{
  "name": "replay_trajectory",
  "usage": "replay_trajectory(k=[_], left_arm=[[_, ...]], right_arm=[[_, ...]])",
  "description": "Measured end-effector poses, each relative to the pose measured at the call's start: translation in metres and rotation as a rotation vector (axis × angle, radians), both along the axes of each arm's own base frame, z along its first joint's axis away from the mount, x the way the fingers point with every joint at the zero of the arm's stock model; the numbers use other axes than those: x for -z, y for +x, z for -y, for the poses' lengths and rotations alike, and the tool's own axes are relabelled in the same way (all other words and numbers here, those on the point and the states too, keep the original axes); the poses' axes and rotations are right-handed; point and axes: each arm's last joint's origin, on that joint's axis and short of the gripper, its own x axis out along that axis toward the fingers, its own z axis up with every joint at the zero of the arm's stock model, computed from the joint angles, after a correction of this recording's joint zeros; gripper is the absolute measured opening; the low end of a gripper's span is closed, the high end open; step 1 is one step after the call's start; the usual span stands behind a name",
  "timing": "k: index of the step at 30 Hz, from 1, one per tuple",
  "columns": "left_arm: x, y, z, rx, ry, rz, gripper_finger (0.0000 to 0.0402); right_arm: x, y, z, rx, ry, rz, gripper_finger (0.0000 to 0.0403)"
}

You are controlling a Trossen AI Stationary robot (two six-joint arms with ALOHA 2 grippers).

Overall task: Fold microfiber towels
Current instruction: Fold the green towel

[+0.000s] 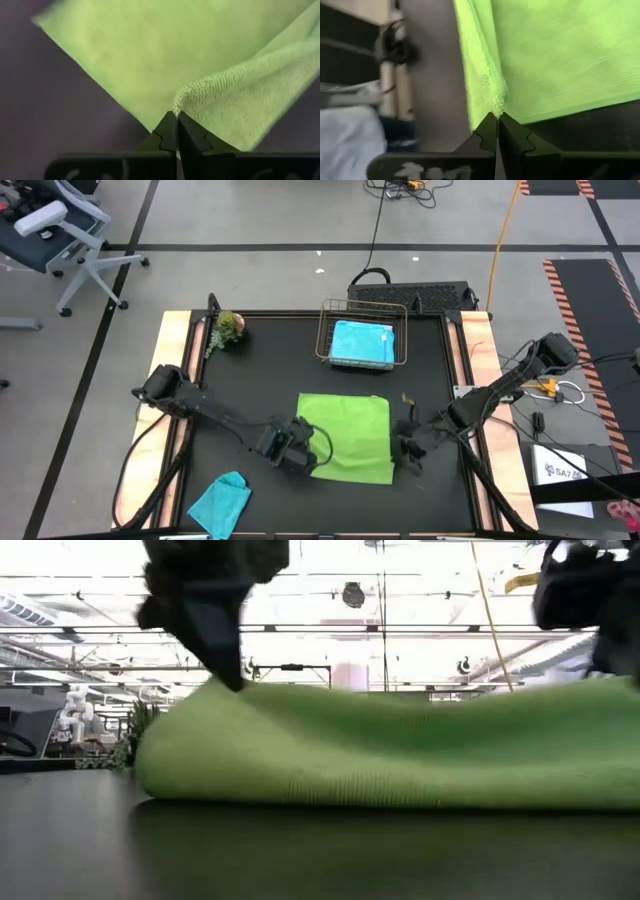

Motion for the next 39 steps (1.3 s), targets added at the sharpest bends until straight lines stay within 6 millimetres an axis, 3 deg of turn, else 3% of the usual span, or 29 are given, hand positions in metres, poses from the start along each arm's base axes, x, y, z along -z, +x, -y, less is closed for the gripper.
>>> replay_trajectory(k=[12, 19, 26, 34, 39], left_arm=[[-0.007, 0.015, -0.067, -0.111, 0.177, -0.015, 0.0007], [-0.006, 0.017, -0.105, -0.153, 0.193, -0.090, 0.0008], [-0.002, 0.018, -0.125, -0.165, 0.175, -0.115, 0.0005], [0.028, 0.010, -0.132, -0.198, 0.096, -0.133, 0.0006], [0.035, 0.007, -0.145, -0.252, 0.091, -0.147, 0.0046]], right_arm=[[-0.014, 0.004, 0.061, 0.226, -0.291, 0.087, 0.0000], [-0.020, -0.004, 0.084, 0.286, -0.350, 0.063, 0.0000], [-0.011, -0.016, 0.096, 0.311, -0.393, -0.098, 0.0000], [-0.001, -0.016, 0.105, 0.322, -0.394, -0.077, 0.0000], [0.010, -0.019, 0.107, 0.303, -0.390, -0.060, 0.0025]])
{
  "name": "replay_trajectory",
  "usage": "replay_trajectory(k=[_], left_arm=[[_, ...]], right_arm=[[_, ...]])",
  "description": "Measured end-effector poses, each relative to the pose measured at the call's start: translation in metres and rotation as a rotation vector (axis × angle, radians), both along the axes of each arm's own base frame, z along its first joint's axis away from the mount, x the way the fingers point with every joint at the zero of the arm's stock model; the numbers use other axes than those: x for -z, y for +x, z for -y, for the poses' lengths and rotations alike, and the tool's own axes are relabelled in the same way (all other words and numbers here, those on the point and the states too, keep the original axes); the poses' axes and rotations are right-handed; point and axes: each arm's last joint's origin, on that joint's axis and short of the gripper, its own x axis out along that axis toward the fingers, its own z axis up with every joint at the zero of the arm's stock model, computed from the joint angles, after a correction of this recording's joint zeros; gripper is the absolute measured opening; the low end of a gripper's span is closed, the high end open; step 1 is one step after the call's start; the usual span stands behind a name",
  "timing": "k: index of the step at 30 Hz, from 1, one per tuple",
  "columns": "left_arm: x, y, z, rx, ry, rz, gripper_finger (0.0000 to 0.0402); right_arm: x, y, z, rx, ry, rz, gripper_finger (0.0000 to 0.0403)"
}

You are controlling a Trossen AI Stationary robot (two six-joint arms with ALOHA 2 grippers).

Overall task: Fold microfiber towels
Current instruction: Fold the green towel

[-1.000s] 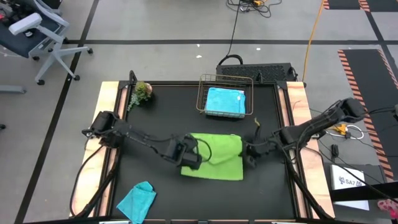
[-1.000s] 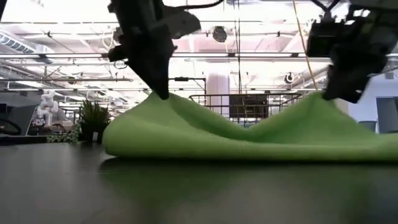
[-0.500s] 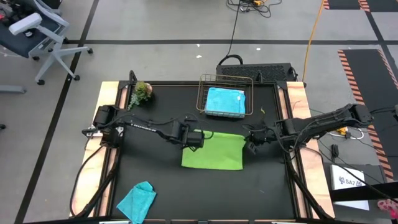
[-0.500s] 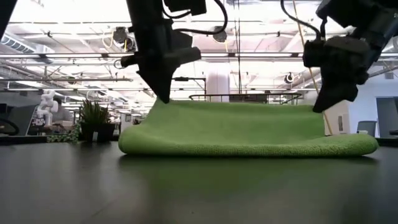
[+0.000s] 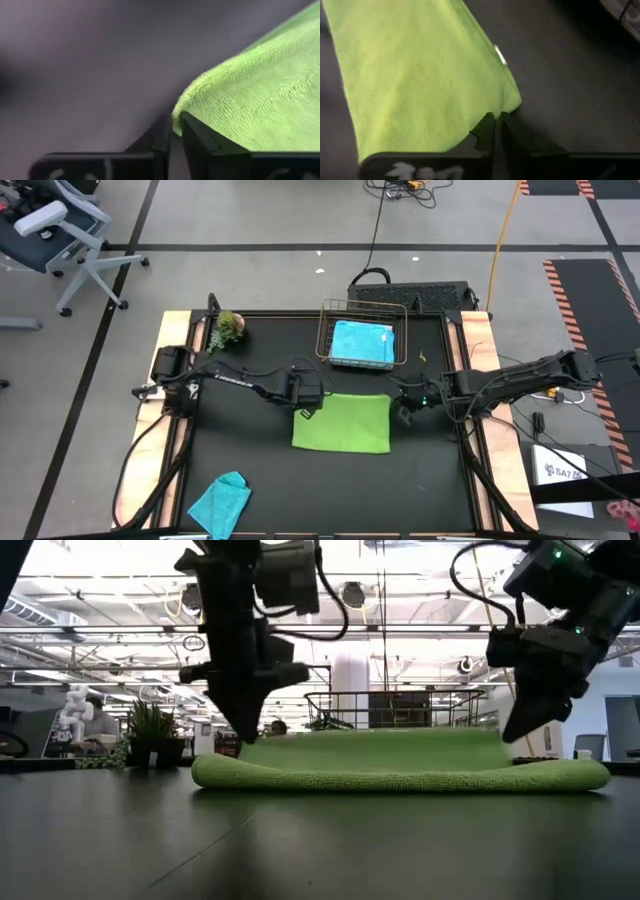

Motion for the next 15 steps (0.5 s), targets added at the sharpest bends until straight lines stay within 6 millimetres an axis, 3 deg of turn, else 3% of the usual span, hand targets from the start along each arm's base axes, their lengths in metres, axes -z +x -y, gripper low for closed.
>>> replay_trajectory(k=[9, 12, 15], left_arm=[[0.002, -0.002, -0.019, -0.030, 0.009, -0.020, 0.0124], [-0.007, -0.001, -0.017, -0.028, -0.039, 0.024, 0.0133], [-0.024, 0.001, 0.004, 0.039, -0.124, 0.129, 0.0135]], right_arm=[[0.002, 0.000, 0.008, 0.071, -0.040, 0.021, 0.0120], [-0.007, 0.007, 0.006, 0.026, 0.105, 0.155, 0.0127], [-0.020, 0.014, -0.003, -0.070, 0.326, 0.287, 0.0117]])
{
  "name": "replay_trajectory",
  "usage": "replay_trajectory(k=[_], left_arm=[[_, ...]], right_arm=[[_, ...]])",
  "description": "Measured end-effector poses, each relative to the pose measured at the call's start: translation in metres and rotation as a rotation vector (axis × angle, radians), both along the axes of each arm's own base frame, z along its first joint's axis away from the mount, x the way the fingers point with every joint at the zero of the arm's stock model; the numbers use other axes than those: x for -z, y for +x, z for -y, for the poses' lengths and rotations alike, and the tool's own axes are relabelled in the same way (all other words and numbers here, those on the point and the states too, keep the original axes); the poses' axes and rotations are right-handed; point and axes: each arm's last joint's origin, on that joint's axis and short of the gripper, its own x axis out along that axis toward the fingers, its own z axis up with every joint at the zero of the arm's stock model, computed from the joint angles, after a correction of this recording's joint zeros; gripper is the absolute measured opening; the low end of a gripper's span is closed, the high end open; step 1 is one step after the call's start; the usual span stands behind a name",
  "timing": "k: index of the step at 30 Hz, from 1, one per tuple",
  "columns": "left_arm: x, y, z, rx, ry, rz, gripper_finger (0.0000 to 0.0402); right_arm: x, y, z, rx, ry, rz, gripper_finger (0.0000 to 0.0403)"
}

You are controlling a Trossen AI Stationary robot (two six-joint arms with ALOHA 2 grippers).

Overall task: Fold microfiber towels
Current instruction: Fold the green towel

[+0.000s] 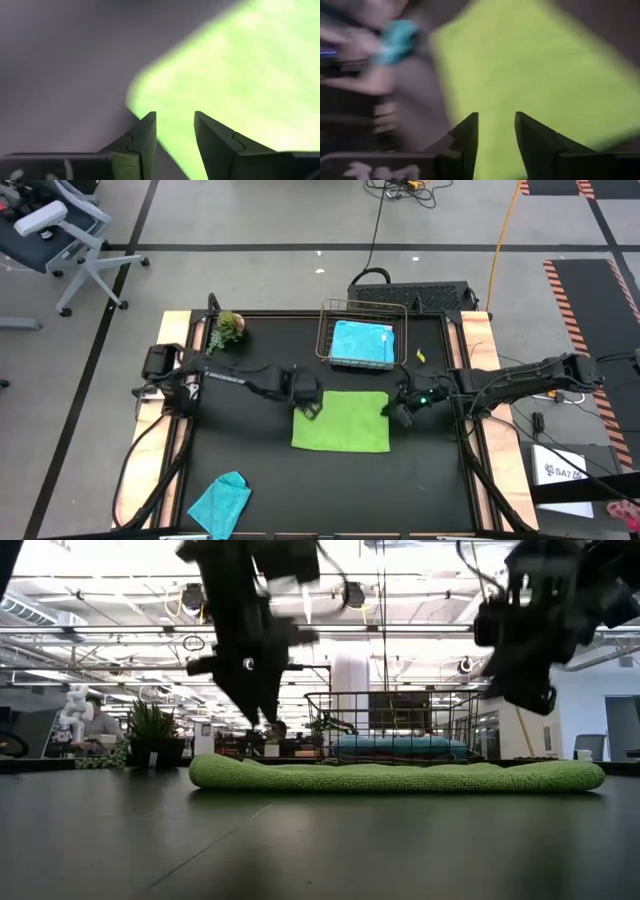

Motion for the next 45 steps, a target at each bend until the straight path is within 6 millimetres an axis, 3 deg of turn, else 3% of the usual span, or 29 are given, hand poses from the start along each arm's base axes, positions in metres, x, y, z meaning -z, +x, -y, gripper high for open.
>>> replay_trajectory(k=[6, 11, 16, 19, 22, 25, 28, 31, 33, 36, 39, 42, 45], left_arm=[[-0.003, -0.009, 0.067, 0.173, -0.002, 0.009, 0.0136], [0.011, -0.020, 0.116, 0.434, 0.191, -0.049, 0.0136], [0.020, -0.026, 0.134, 0.739, 0.368, -0.155, 0.0136], [0.017, -0.022, 0.129, 0.748, 0.368, -0.165, 0.0136], [-0.015, -0.010, 0.114, 0.654, 0.365, -0.167, 0.0136], [-0.077, -0.001, 0.095, 0.577, 0.443, -0.171, 0.0132], [-0.141, -0.003, 0.078, 0.551, 0.555, -0.154, 0.0114], [-0.191, -0.012, 0.071, 0.552, 0.594, -0.055, 0.0092], [-0.214, -0.017, 0.070, 0.538, 0.596, 0.033, 0.0079], [-0.232, -0.023, 0.074, 0.518, 0.580, 0.114, 0.0062], [-0.235, -0.026, 0.085, 0.496, 0.593, 0.158, 0.0042], [-0.232, -0.027, 0.098, 0.481, 0.657, 0.171, 0.0015], [-0.233, -0.029, 0.101, 0.461, 0.739, 0.160, 0.0005]], right_arm=[[-0.005, 0.001, -0.031, -0.156, 0.160, 0.019, 0.0084], [0.003, -0.001, -0.054, -0.244, 0.166, -0.046, 0.0066], [0.009, 0.002, -0.066, -0.342, 0.099, -0.080, 0.0037], [-0.009, 0.018, -0.072, -0.370, 0.075, -0.034, 0.0008], [-0.055, 0.039, -0.077, -0.410, -0.021, 0.102, 0.0005], [-0.116, 0.051, -0.074, -0.445, -0.221, 0.198, 0.0001], [-0.181, 0.049, -0.068, -0.412, -0.462, 0.274, 0.0001], [-0.222, 0.038, -0.066, -0.404, -0.692, 0.355, 0.0001], [-0.230, 0.034, -0.065, -0.416, -0.796, 0.385, 0.0001], [-0.224, 0.031, -0.064, -0.456, -0.860, 0.351, 0.0001], [-0.199, 0.036, -0.066, -0.466, -0.837, 0.296, 0.0000], [-0.174, 0.050, -0.071, -0.418, -0.817, 0.388, 0.0000], [-0.180, 0.059, -0.065, -0.363, -0.887, 0.560, 0.0000]])
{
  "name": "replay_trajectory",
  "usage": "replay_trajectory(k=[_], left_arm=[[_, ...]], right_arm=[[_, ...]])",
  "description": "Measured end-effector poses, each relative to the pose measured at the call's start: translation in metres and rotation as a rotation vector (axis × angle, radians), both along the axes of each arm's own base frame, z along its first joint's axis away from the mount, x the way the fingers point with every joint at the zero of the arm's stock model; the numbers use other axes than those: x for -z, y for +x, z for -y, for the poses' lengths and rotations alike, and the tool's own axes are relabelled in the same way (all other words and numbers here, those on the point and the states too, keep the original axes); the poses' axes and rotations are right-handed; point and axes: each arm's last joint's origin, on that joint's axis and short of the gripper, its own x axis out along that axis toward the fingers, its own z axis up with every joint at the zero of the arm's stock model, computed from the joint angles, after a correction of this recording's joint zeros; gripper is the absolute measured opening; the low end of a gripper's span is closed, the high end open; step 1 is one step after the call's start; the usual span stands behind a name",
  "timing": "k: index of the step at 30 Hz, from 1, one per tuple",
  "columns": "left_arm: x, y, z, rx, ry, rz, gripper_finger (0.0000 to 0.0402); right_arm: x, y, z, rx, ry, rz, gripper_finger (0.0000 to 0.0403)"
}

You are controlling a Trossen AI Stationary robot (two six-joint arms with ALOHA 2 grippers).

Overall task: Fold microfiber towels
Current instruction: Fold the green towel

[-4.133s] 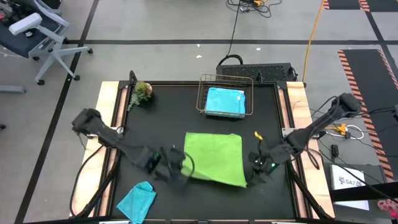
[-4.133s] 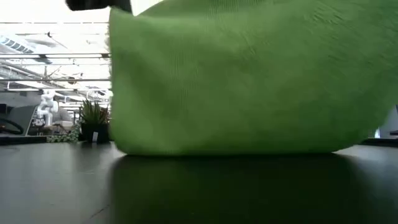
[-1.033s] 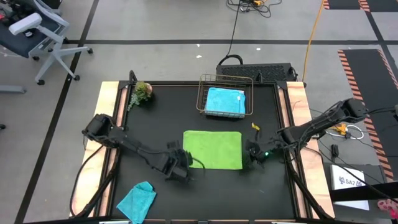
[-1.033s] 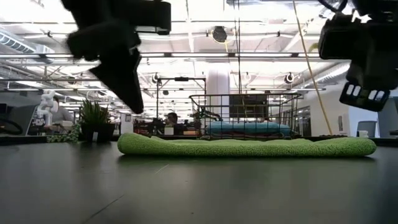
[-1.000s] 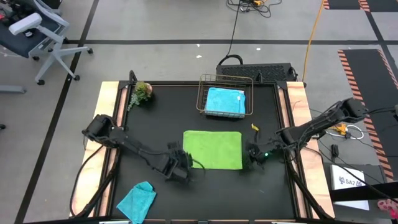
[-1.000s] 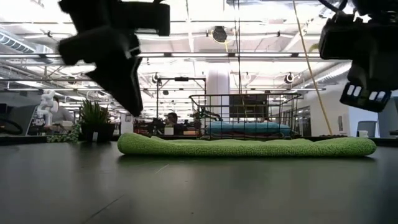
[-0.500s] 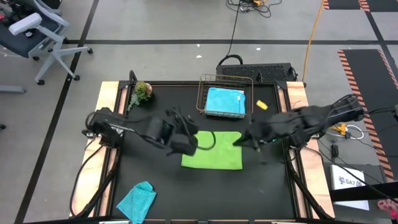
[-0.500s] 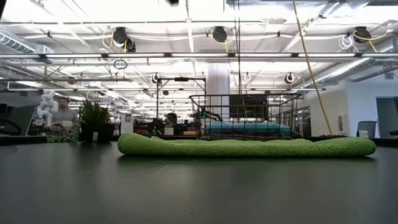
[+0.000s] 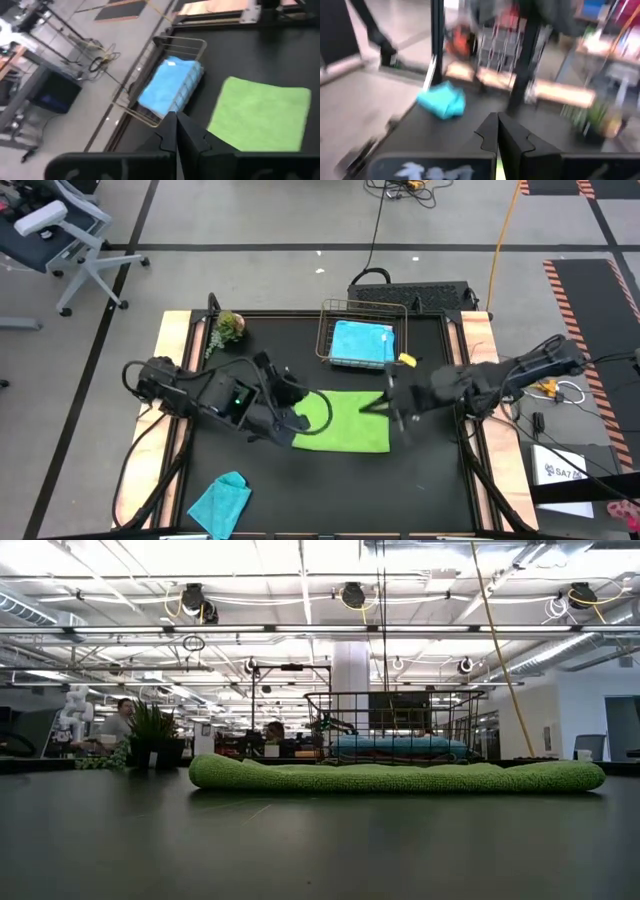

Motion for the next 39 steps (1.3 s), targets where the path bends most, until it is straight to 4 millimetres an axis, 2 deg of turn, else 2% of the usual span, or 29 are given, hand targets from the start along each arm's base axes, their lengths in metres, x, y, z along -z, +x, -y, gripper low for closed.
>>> replay_trajectory(k=[3, 5, 8, 12, 14, 16, 18, 21, 23, 27, 30, 32, 34, 36, 39], left_arm=[[-0.009, -0.016, -0.006, -0.031, -0.102, 0.024, 0.0008], [-0.002, -0.022, -0.003, -0.069, -0.146, 0.015, 0.0004], [0.028, -0.020, 0.011, -0.131, -0.074, -0.010, 0.0005], [0.082, -0.012, 0.017, -0.216, -0.077, -0.067, 0.0003], [0.103, -0.014, 0.012, -0.259, -0.111, -0.114, 0.0004], [0.117, -0.015, 0.004, -0.283, -0.134, -0.183, 0.0006], [0.113, -0.020, -0.008, -0.270, -0.130, -0.213, 0.0005], [0.082, -0.035, -0.033, -0.184, -0.102, -0.195, 0.0003], [0.057, -0.049, -0.052, -0.097, -0.108, -0.165, 0.0005], [0.006, -0.087, -0.094, 0.069, -0.205, 0.002, 0.0003], [-0.011, -0.114, -0.108, 0.079, -0.193, 0.056, 0.0003], [-0.008, -0.120, -0.110, 0.102, -0.173, 0.038, 0.0002], [0.007, -0.117, -0.109, 0.145, -0.183, 0.005, 0.0002], [0.032, -0.109, -0.106, 0.224, -0.230, -0.048, 0.0002], [0.073, -0.098, -0.105, 0.330, -0.331, -0.078, 0.0002]], right_arm=[[-0.039, -0.005, 0.016, 0.000, -0.055, 0.059, 0.0000], [-0.068, -0.014, 0.025, 0.017, -0.114, 0.034, 0.0000], [-0.106, -0.021, 0.032, 0.066, -0.173, 0.005, 0.0000], [-0.136, -0.027, 0.032, 0.071, -0.169, -0.020, 0.0000], [-0.134, -0.027, 0.028, 0.066, -0.134, -0.073, 0.0000], [-0.122, -0.023, 0.022, 0.092, -0.108, -0.141, 0.0000], [-0.099, -0.016, 0.012, 0.140, -0.121, -0.222, 0.0000], [-0.052, 0.003, -0.012, 0.210, -0.142, -0.251, 0.0000], [-0.024, 0.012, -0.029, 0.257, -0.140, -0.185, 0.0000], [0.004, 0.018, -0.058, 0.416, -0.168, 0.074, 0.0000], [-0.010, 0.007, -0.072, 0.610, -0.267, 0.200, 0.0000], [-0.039, -0.006, -0.078, 0.702, -0.298, 0.240, 0.0000], [-0.069, -0.018, -0.083, 0.762, -0.351, 0.220, 0.0000], [-0.097, -0.025, -0.086, 0.853, -0.389, 0.152, 0.0000], [-0.117, -0.027, -0.093, 0.899, -0.443, 0.078, 0.0000]])
